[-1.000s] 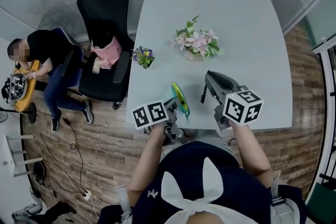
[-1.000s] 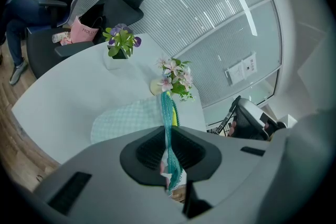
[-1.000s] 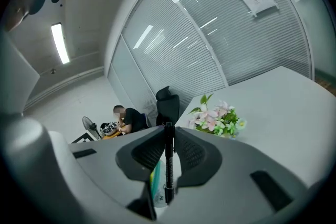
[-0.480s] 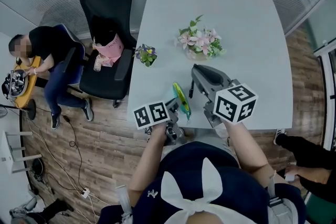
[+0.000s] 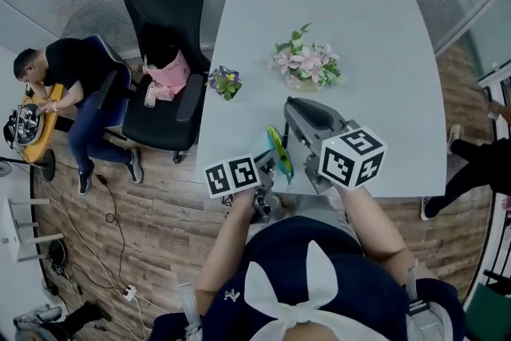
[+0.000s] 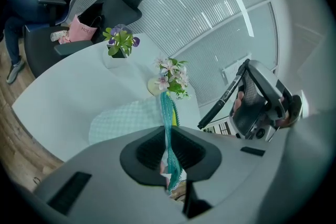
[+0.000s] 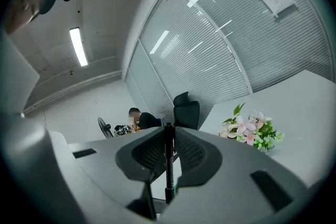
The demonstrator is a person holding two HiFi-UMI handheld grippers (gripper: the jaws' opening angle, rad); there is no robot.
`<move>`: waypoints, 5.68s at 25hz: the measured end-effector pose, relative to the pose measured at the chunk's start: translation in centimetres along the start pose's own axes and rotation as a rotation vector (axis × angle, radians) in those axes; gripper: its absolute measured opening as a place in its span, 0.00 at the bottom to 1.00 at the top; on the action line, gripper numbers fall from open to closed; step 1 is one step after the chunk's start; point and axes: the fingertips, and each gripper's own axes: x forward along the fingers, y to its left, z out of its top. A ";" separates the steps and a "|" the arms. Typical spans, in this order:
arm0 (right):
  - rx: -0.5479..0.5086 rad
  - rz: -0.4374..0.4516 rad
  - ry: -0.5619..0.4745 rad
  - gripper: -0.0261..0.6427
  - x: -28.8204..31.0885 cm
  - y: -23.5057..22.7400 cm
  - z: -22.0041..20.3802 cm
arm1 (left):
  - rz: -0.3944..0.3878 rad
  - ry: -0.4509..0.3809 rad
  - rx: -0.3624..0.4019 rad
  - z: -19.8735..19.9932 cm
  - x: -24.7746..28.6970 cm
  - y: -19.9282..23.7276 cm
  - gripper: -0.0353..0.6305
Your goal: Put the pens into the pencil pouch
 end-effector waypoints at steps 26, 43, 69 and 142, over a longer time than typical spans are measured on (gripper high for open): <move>-0.047 -0.004 0.091 0.14 0.8 -0.5 -5.6 | -0.018 0.017 0.007 0.0 -0.3 -0.3 0.13; 0.005 -0.013 0.202 0.14 0.4 -1.8 -9.6 | -0.012 0.029 0.001 0.2 0.1 0.1 0.13; -0.034 -0.030 0.350 0.15 0.9 -3.2 -14.3 | 0.006 0.020 -0.022 0.4 0.0 0.8 0.13; -0.285 -0.045 0.450 0.17 -1.6 -8.2 -14.3 | 0.088 0.043 -0.076 1.0 6.8 1.9 0.13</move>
